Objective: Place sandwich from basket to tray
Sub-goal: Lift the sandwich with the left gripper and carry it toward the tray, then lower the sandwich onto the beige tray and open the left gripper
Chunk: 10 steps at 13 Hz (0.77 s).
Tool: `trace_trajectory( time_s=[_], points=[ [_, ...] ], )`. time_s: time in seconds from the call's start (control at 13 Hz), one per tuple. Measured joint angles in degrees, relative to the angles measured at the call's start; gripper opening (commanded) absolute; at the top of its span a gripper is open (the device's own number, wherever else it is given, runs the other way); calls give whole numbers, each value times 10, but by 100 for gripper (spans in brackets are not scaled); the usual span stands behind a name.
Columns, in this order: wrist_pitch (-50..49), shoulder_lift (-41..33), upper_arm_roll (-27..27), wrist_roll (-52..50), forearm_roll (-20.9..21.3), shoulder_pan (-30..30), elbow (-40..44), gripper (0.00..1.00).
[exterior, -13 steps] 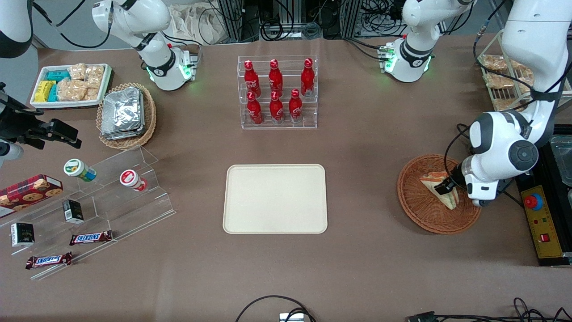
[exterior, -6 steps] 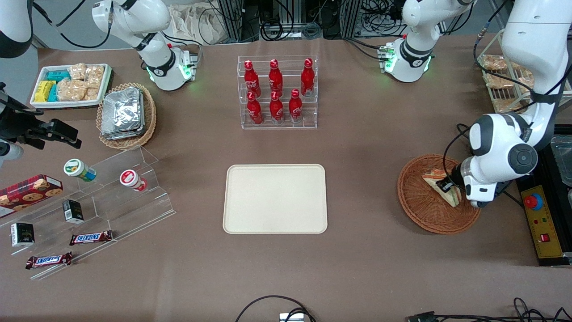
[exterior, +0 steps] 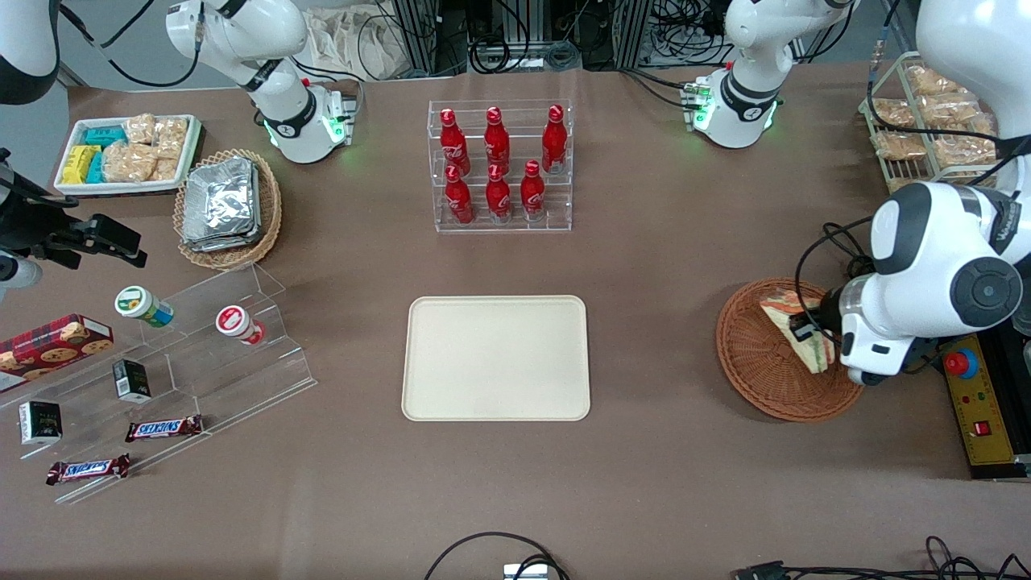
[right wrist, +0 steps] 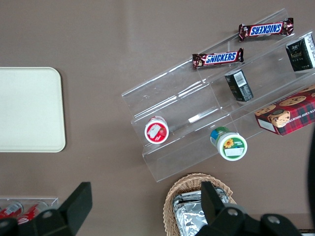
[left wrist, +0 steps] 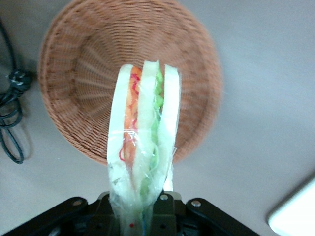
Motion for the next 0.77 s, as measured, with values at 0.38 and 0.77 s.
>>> trace_trajectory(
  time_s=[0.38, 0.77],
  points=[
    [2, 57, -14, -8, 0, -184, 61, 0],
    [84, 207, -11, -108, 92, -336, 135, 0]
  ],
)
